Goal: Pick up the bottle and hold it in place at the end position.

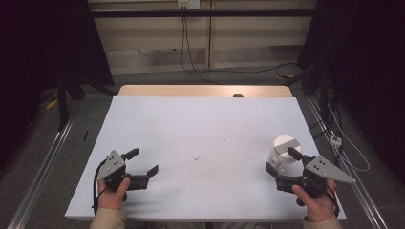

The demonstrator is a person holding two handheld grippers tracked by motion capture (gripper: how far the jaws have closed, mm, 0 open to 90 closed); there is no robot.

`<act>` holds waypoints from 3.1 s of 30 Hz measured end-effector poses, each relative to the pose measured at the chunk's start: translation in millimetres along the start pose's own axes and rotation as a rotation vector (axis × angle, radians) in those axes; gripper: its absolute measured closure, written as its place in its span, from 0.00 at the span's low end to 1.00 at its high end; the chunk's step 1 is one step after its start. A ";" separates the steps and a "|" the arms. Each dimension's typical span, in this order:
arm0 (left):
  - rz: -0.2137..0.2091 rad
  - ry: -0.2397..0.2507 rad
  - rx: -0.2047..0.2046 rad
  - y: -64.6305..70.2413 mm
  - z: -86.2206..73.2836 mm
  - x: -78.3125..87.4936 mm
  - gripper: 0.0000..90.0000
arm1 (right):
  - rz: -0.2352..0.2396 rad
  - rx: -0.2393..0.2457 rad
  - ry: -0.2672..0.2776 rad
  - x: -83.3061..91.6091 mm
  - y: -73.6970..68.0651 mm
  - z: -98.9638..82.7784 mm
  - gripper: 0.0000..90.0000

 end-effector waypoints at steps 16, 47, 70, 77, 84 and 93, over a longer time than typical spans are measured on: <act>-0.004 -0.001 0.003 -0.1 -0.7 -0.2 0.04 | -0.126 0.027 -0.022 -8.7 41.6 11.9 0.05; -0.016 -0.010 0.010 0.6 -2.4 -2.1 0.04 | -0.191 -0.008 -0.143 -42.6 67.7 -45.4 0.07; -0.014 -0.004 0.000 -1.8 -0.3 -3.4 0.04 | -0.150 0.064 -0.161 -50.6 63.2 -47.0 0.21; -0.011 0.002 0.005 -4.6 -0.1 -2.7 0.04 | -0.112 0.052 -0.136 -59.7 54.4 -37.6 0.21; -0.011 0.006 0.008 -4.8 0.2 -2.3 0.04 | -0.075 0.036 -0.130 -71.5 44.0 -34.6 0.21; -0.009 0.006 0.006 -5.5 -0.1 -0.3 0.04 | -0.036 0.043 -0.131 -84.9 31.7 -31.6 0.21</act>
Point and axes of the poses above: each handheld gripper's, and its own axes: x roughly backward along the jaws, z roughly out of its top, y roughly to its right, the point moved 7 cm from there along -x, roughly forward along the jaws, and after that the axes turned 5 degrees about -x, right-handed, at the moved point
